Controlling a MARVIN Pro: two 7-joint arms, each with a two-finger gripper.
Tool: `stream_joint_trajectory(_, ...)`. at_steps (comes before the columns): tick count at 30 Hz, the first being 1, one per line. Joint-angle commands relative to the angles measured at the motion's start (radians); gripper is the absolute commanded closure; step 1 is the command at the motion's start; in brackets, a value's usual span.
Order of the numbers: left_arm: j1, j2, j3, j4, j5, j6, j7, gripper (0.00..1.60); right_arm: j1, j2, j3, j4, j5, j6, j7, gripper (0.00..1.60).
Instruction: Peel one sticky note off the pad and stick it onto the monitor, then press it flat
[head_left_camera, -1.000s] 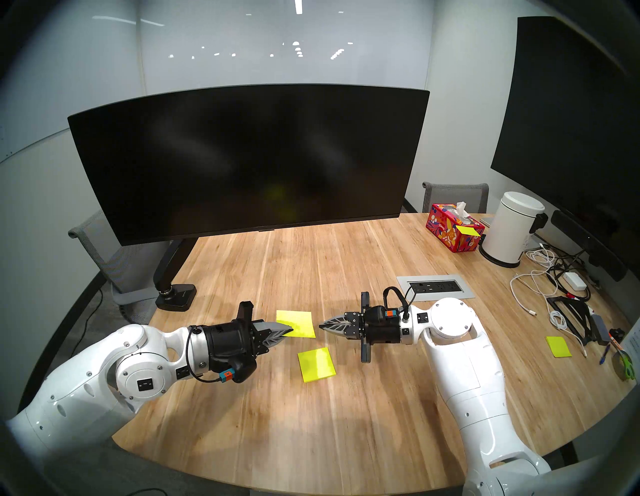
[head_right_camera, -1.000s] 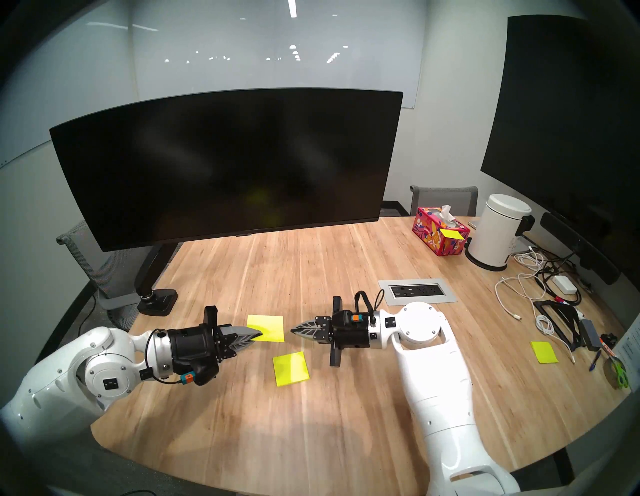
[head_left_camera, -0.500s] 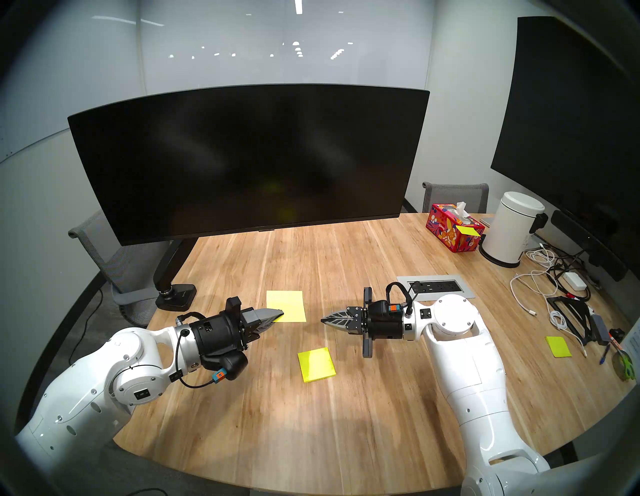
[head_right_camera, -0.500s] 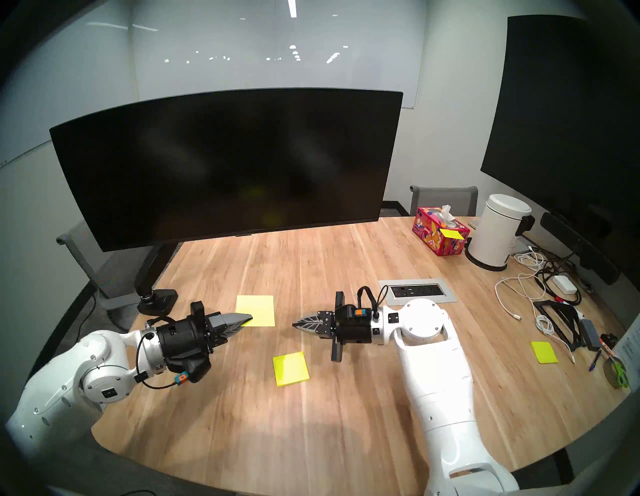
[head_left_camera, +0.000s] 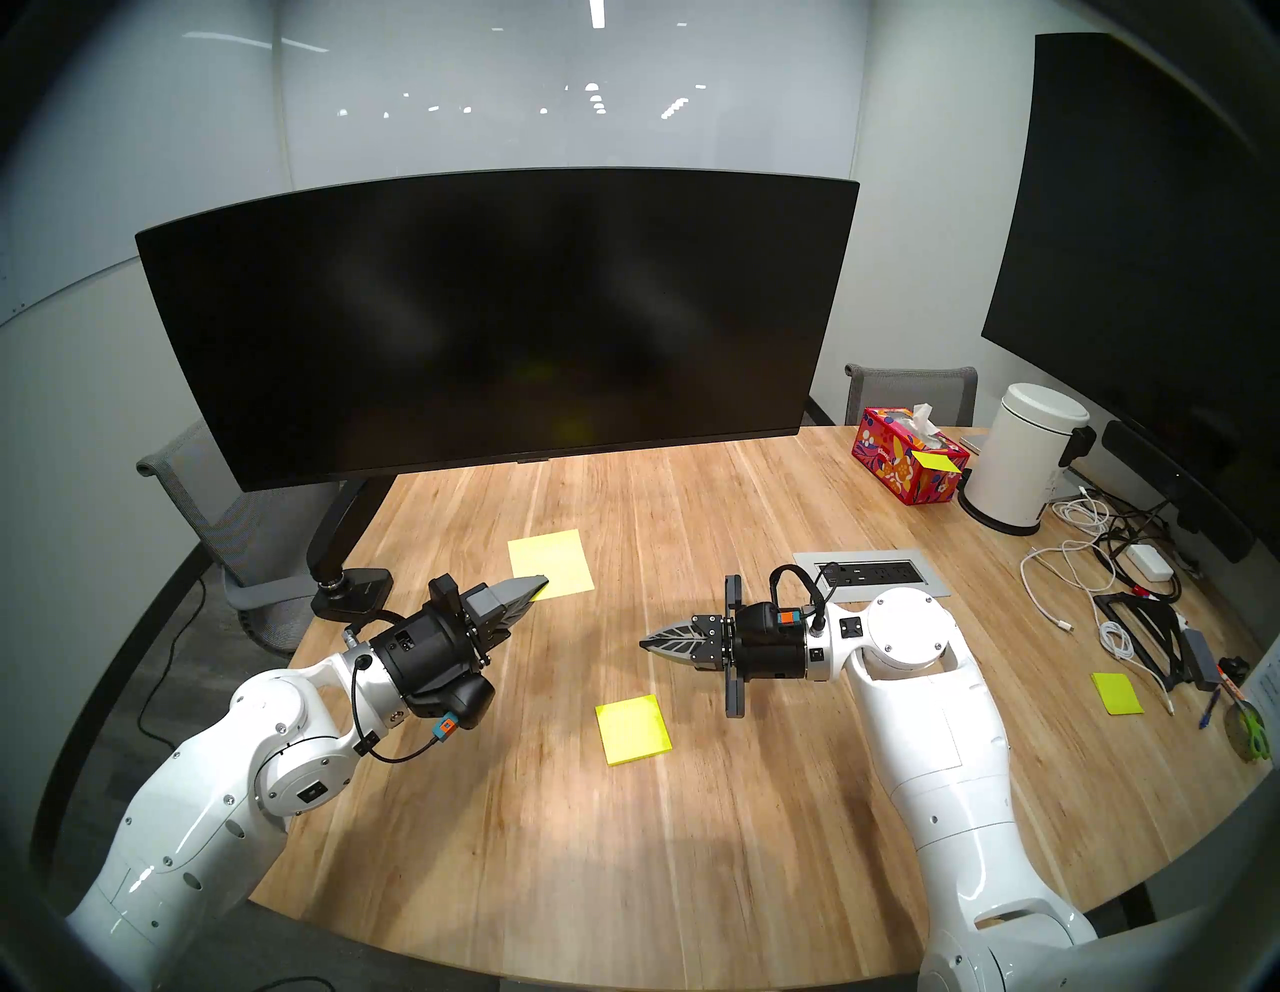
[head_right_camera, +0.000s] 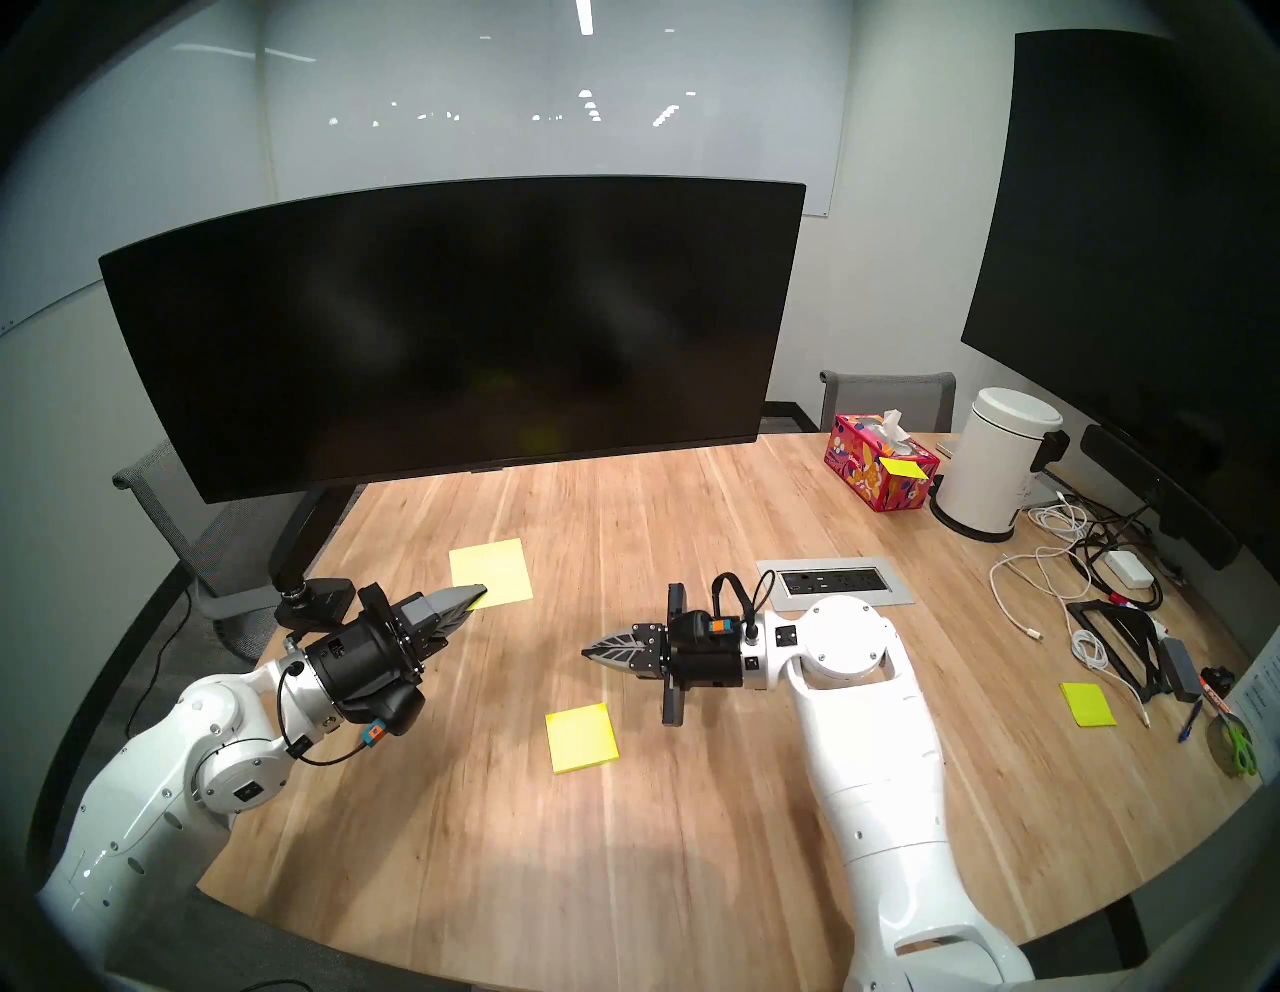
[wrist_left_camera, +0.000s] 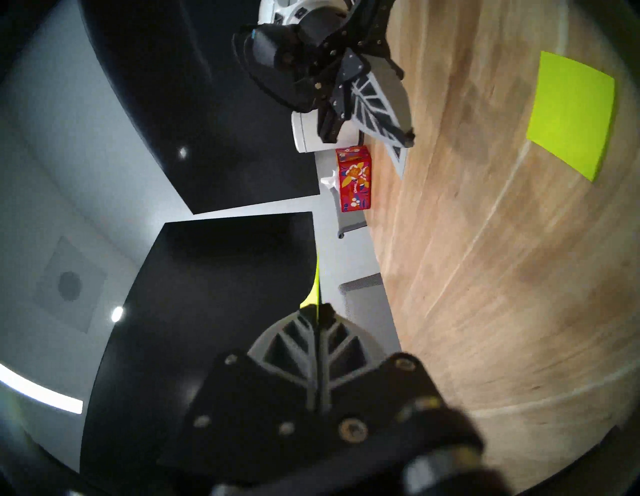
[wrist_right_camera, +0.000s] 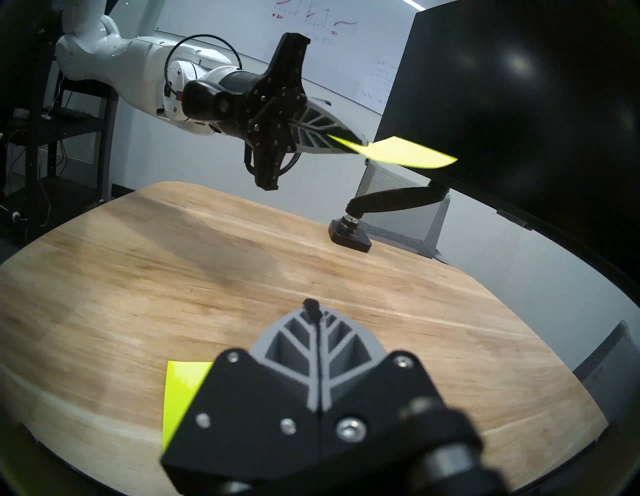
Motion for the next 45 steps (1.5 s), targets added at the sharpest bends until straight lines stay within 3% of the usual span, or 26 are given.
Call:
stream_joint_trajectory(1, -0.07, -0.111, 0.015, 0.044, -0.018, -0.007, 0.116, 1.6, -0.002, -0.018, 0.003, -0.026, 0.018, -0.004, -0.005, 1.6)
stream_joint_trajectory(6, -0.098, -0.137, 0.027, 0.099, 0.026, -0.019, 0.205, 1.6, -0.011, -0.022, 0.008, -0.04, 0.015, -0.003, -0.006, 1.6)
stream_joint_trajectory(12, -0.134, -0.059, 0.046, 0.152, 0.111, -0.098, 0.283, 1.6, -0.015, -0.028, 0.013, -0.051, 0.011, 0.0, -0.011, 1.6)
stream_joint_trajectory(15, -0.174, 0.006, 0.037, 0.186, 0.15, -0.141, 0.243, 1.6, -0.013, -0.03, 0.013, -0.051, 0.011, -0.003, -0.011, 1.6)
stream_joint_trajectory(21, -0.25, 0.042, 0.004, 0.223, 0.192, -0.203, 0.239, 1.6, -0.019, -0.036, 0.019, -0.057, 0.012, -0.006, -0.017, 1.6)
stream_joint_trajectory(25, -0.28, 0.043, -0.012, 0.234, 0.221, -0.223, 0.235, 1.6, -0.023, -0.038, 0.023, -0.06, 0.013, -0.007, -0.019, 1.6)
stream_joint_trajectory(26, -0.324, 0.044, 0.008, 0.262, 0.228, -0.247, 0.238, 1.6, -0.025, -0.039, 0.025, -0.064, 0.014, -0.007, -0.019, 1.6)
stream_joint_trajectory(28, -0.313, 0.038, -0.003, 0.257, 0.238, -0.246, 0.24, 1.6, -0.027, -0.039, 0.026, -0.067, 0.015, -0.006, -0.019, 1.6)
stream_joint_trajectory(33, -0.363, 0.023, 0.026, 0.321, 0.322, -0.245, 0.243, 1.6, -0.033, -0.04, 0.033, -0.08, 0.017, -0.009, -0.019, 1.6)
stream_joint_trajectory(35, -0.406, 0.007, 0.051, 0.369, 0.345, -0.252, 0.247, 1.6, -0.037, -0.041, 0.036, -0.084, 0.018, -0.009, -0.02, 1.6)
stream_joint_trajectory(36, -0.379, 0.001, 0.035, 0.357, 0.36, -0.241, 0.25, 1.6, -0.037, -0.042, 0.037, -0.085, 0.018, -0.009, -0.02, 1.6)
stream_joint_trajectory(45, -0.483, -0.076, 0.089, 0.478, 0.454, -0.207, 0.299, 1.6, -0.048, -0.041, 0.049, -0.097, 0.018, -0.009, -0.018, 1.6)
